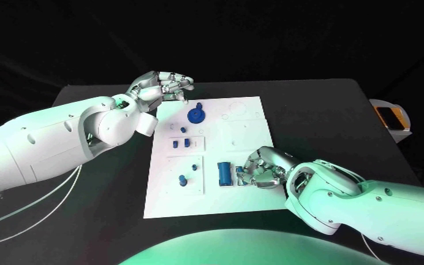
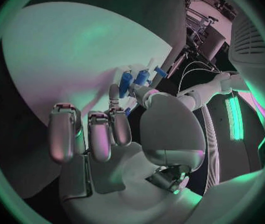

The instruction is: Assemble the parts on the task board

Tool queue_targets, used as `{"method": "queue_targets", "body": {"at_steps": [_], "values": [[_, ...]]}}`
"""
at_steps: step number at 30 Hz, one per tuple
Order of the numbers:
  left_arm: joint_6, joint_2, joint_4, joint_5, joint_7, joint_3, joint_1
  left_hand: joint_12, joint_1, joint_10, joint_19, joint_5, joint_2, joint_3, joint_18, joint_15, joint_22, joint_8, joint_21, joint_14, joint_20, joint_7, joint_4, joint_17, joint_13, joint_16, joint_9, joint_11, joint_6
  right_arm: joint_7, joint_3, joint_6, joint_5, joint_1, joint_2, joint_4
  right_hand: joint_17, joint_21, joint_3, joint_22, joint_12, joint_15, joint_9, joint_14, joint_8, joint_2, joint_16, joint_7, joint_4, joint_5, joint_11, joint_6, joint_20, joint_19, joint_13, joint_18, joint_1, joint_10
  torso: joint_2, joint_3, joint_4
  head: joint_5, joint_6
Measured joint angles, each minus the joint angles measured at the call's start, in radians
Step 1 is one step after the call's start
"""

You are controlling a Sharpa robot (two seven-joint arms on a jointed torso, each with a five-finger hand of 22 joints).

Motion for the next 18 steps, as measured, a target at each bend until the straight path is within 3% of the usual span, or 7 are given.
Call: {"method": "queue_targets", "body": {"at_steps": [7, 13, 18], "values": [[0.000, 0.000, 0.000, 0.000, -0.001, 0.000, 0.000, 0.000, 0.000, 0.000, 0.000, 0.000, 0.000, 0.000, 0.000, 0.000, 0.000, 0.000, 0.000, 0.000, 0.000, 0.000, 0.000, 0.000, 0.000, 0.000, 0.000, 0.000, 0.000, -0.008, 0.000, 0.003, -0.007, 0.000, 0.006, -0.001, 0.000, 0.000, -0.031, 0.000, 0.000, -0.004, 0.005, 0.004, 0.004, -0.007, 0.000, 0.000, 0.020, -0.005, 0.000, 0.003, 0.000, 0.000, 0.000, 0.000, -0.007, 0.000, 0.000, -0.0002, -0.0001, -0.001, 0.002], [0.001, 0.000, 0.000, 0.000, -0.001, 0.000, 0.000, 0.000, 0.000, 0.000, 0.000, 0.000, 0.000, 0.000, 0.000, 0.000, 0.000, 0.000, 0.000, 0.000, 0.000, 0.000, 0.000, 0.001, 0.000, 0.000, 0.000, 0.000, 0.000, -0.011, 0.000, 0.004, -0.013, 0.000, 0.008, -0.002, 0.000, 0.000, -0.097, 0.000, 0.000, -0.004, 0.005, 0.004, 0.008, -0.020, 0.000, 0.000, 0.066, -0.020, 0.000, 0.003, 0.000, 0.000, 0.000, 0.000, -0.027, 0.000, 0.000, -0.0001, 0.0002, -0.001, 0.003], [0.001, 0.000, 0.000, 0.000, -0.002, 0.000, 0.000, 0.000, 0.000, 0.000, 0.000, 0.000, 0.000, 0.000, 0.000, 0.000, 0.000, 0.000, 0.000, 0.000, 0.000, 0.000, 0.000, 0.001, 0.000, 0.000, 0.000, 0.000, 0.000, -0.012, 0.000, 0.004, -0.015, 0.000, 0.008, -0.002, 0.000, 0.000, -0.157, 0.000, 0.000, -0.004, 0.005, 0.004, 0.008, -0.008, 0.000, 0.000, 0.085, -0.079, -0.004, 0.003, 0.000, 0.000, 0.000, 0.000, -0.040, 0.004, 0.000, -0.0002, 0.0002, -0.001, 0.003]]}}
